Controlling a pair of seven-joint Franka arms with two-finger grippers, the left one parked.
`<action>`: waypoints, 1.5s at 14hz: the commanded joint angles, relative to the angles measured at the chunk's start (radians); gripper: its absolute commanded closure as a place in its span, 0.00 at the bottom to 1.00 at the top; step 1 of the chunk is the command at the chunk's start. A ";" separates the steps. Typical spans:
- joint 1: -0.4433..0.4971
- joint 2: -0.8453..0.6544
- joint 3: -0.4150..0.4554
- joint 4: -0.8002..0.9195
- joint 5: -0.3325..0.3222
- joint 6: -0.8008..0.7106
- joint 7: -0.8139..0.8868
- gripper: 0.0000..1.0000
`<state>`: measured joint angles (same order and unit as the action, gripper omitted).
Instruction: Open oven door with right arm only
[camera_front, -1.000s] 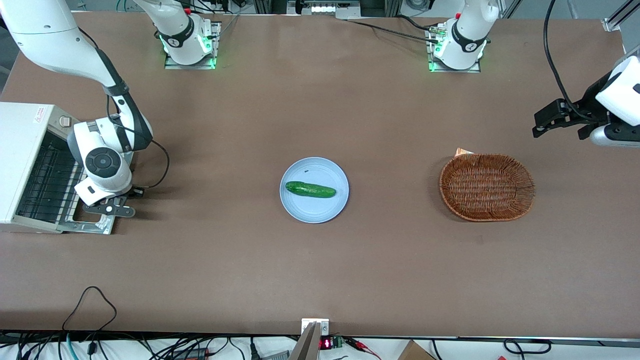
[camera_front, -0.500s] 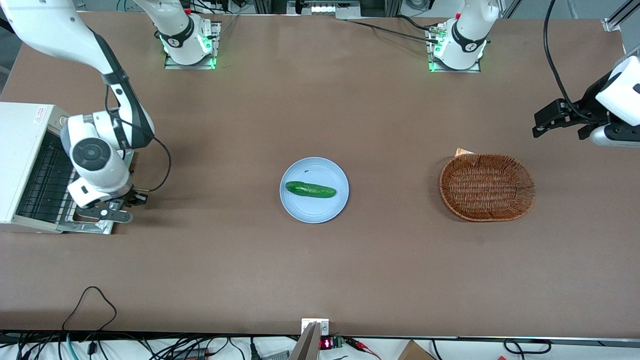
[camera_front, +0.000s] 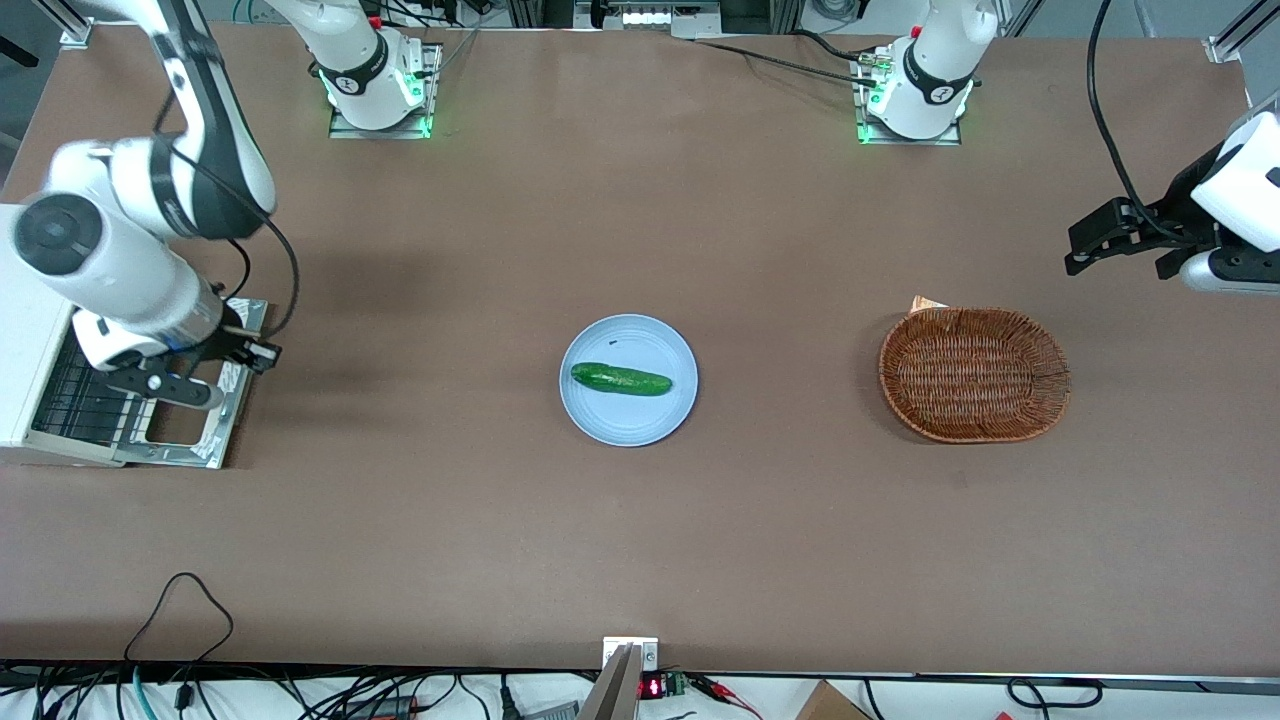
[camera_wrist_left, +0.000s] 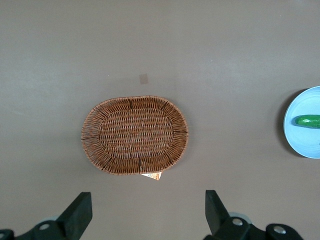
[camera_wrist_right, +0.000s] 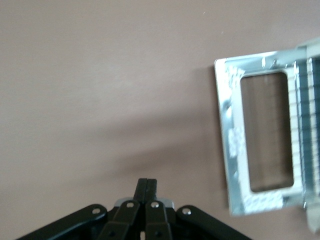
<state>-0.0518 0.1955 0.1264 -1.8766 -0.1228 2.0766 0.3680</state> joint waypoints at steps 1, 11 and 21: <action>0.003 -0.048 0.001 0.080 0.122 -0.143 -0.066 1.00; 0.003 -0.068 0.024 0.289 0.147 -0.460 -0.143 0.74; 0.001 -0.073 0.052 0.304 0.057 -0.458 -0.337 0.00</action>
<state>-0.0489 0.1230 0.1773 -1.5936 -0.0592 1.6426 0.0577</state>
